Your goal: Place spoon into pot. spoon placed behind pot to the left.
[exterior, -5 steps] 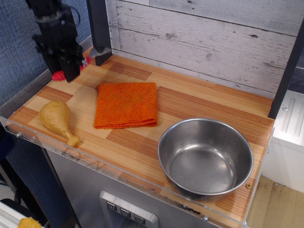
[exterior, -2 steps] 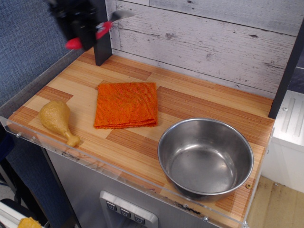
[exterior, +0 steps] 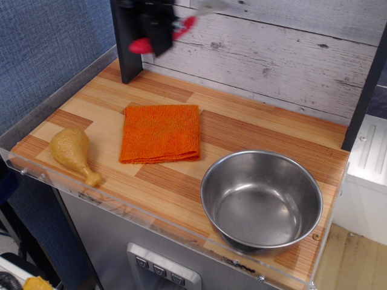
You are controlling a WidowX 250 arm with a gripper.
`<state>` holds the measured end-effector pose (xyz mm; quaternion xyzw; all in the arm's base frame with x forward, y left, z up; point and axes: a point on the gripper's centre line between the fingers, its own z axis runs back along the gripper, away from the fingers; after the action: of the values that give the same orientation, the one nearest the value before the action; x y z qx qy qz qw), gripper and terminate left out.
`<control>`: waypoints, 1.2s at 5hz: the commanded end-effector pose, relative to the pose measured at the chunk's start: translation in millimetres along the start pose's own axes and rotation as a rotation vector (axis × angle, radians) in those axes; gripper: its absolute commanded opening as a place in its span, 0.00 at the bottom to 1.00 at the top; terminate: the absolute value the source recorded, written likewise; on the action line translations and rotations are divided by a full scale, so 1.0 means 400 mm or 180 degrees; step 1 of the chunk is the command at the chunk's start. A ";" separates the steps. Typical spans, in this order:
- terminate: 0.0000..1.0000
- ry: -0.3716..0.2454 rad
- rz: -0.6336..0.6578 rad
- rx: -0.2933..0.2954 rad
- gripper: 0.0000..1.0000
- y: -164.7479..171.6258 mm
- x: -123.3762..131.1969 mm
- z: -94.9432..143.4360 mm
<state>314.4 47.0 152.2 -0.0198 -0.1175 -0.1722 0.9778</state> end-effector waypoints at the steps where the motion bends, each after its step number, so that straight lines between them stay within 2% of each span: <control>1: 0.00 -0.0039 -0.0457 0.0078 0.00 -0.120 0.015 -0.051; 3: 0.00 0.0180 -0.0722 0.0002 0.00 -0.169 0.002 -0.173; 6: 0.00 0.0467 -0.0997 -0.0111 0.00 -0.224 -0.032 -0.313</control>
<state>311.4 -41.9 17.3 -0.0095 -0.0304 -0.3173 0.9478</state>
